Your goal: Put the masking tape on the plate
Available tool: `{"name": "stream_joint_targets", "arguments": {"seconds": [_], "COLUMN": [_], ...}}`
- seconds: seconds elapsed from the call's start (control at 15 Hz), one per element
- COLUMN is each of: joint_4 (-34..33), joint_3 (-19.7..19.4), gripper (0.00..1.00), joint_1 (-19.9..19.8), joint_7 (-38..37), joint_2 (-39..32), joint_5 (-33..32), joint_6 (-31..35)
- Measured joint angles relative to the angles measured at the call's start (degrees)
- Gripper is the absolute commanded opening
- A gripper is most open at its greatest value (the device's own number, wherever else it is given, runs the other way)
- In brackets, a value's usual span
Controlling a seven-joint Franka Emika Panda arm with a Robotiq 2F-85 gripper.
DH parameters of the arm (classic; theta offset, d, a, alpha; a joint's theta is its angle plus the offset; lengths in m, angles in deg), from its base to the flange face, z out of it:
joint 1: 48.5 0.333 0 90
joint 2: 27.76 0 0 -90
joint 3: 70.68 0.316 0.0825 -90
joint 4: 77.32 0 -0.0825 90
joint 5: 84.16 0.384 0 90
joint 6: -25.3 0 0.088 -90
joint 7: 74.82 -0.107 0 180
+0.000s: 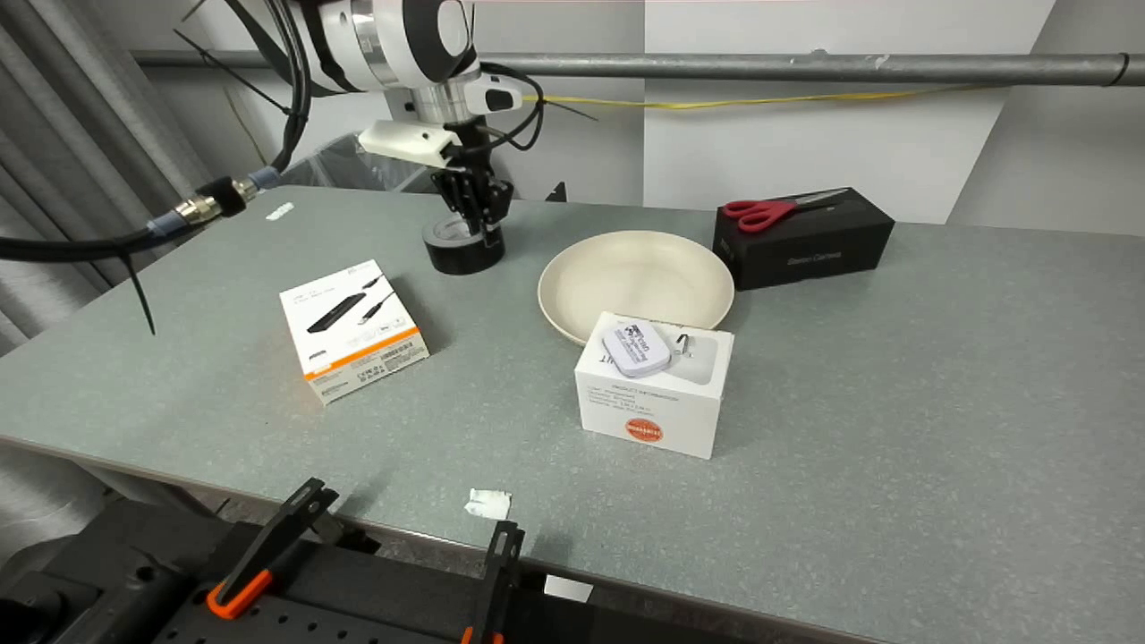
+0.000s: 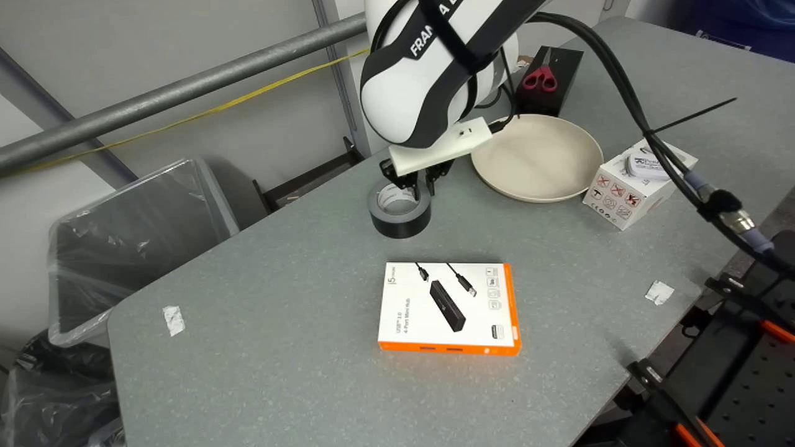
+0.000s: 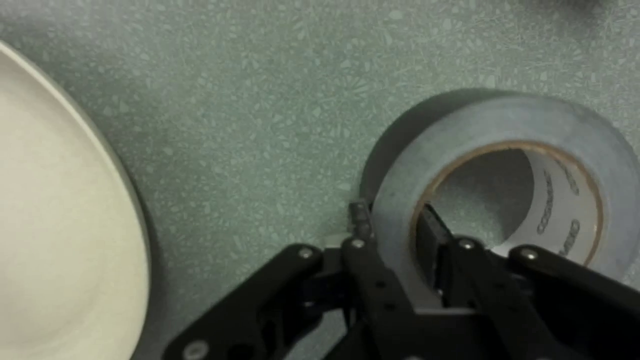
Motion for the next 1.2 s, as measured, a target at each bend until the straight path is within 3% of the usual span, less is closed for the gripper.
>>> {"name": "stream_joint_targets", "arguments": {"seconds": [0.53,0.93,1.2], "joint_4": [0.0,8.0,11.7], "joint_3": [-0.7,-4.3,-6.9], "gripper": [0.06,0.06,0.06], "joint_1": [-1.3,-5.6,-9.5], "joint_7": [0.4,1.4,1.7], "joint_2": [3.6,14.7,16.5], "joint_5": [2.7,2.8,2.9], "joint_6": [-4.3,-4.4,-4.2]}}
